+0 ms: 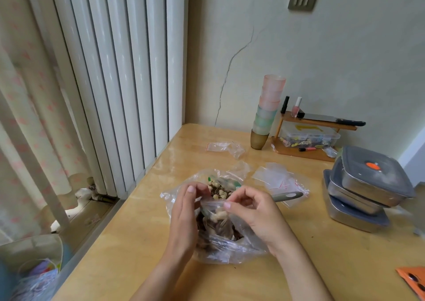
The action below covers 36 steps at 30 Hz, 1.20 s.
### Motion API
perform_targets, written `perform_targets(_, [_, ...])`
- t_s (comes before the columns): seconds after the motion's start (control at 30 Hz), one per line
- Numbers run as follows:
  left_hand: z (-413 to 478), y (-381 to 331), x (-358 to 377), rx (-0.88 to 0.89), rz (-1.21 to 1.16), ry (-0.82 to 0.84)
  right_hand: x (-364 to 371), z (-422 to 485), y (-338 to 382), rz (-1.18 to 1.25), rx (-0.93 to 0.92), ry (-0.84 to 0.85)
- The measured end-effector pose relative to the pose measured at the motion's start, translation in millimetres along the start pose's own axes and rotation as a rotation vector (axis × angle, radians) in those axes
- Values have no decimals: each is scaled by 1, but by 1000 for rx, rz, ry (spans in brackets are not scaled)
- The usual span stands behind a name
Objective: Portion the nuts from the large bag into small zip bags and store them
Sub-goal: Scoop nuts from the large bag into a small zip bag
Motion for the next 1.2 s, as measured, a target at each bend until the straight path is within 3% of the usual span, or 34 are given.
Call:
perform_targets(0.07, [0,2,1,3,0,8,0,-1,-5,-51,48,-8])
perform_targets(0.2, [0,1,3,5,4,9,-1,-2,-1,99,-84,-81])
perform_targets(0.33, [-1,3,3,23,31,23,2,0,-6,-24,-40,-21])
perform_targets(0.43, [-1,2,2,11,15,21,0,0,-6,54,-110,-80])
perform_targets(0.57, [-2,1,2,-14,2,60,4,0,-10,-13,-68,4])
perform_targets(0.67, [-2,-3,0,-11,50,122,3,0,-8,74,-124,-78])
perform_targets(0.83, [-2,0,1,61,264,318,5,-1,-11,122,-105,-76])
perform_targets(0.97, [-2,-4,2,0,101,320,3,-2,-15,150,-94,-96])
perform_targets(1.1, [-1,-6,0,-35,1,303,2,-5,-20,190,-10,27])
perform_targets(1.2, [-1,-6,0,-70,-43,296,5,-4,-23,170,-23,-25])
Point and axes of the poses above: each hand's wrist, its own z-axis towards the middle knuckle, its own x-axis out of the palm, y = z × x, the point moved 1 cm from there along z, towards the middle knuckle, and after that the axes turned 7 degrees about z, right-handed, at the moved point
